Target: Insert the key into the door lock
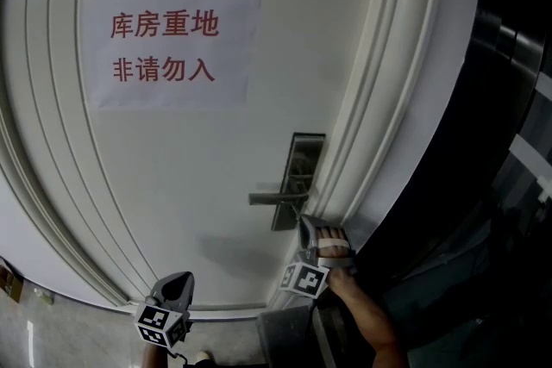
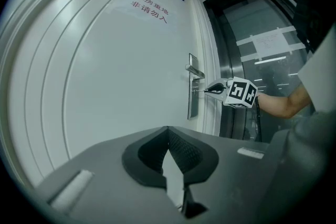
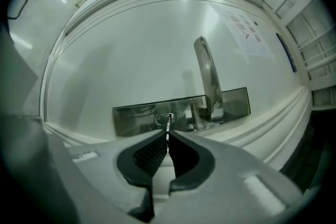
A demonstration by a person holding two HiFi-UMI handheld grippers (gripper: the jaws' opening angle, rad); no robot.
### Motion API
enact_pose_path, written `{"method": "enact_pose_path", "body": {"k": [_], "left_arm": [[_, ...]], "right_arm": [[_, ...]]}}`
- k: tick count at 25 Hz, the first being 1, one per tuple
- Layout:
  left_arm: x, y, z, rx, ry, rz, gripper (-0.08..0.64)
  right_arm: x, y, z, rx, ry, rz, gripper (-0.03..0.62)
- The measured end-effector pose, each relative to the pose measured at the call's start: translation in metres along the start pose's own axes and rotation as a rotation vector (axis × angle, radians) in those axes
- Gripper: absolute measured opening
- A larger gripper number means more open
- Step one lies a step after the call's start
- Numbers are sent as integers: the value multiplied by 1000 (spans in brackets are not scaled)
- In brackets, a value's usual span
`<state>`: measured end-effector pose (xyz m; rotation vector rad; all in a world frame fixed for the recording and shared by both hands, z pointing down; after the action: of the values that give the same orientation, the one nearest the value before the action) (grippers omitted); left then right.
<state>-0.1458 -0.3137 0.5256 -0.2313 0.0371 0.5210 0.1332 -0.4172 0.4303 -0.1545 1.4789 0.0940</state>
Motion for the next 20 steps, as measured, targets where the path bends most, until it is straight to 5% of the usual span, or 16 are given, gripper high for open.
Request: {"method": "enact_pose_path", "body": {"k": [6, 20], "left_arm": [[-1, 2, 3, -4, 0, 2, 3], [-3, 6, 3, 0, 5, -4, 3]], "right_arm": [[0, 1, -5, -34, 99, 28, 9], [1, 3, -12, -68, 78, 43, 11]]}}
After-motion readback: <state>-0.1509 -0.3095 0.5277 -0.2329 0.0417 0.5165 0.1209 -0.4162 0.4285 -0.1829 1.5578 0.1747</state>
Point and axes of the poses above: the fingertips, and each gripper's own axes: y backward along the fingers, x to its right, z out of its underside, the point moved 6 cm from there along y, backward along the fingers, and after that the axes turned 8 degrees about -x, right-handed, at the moved point
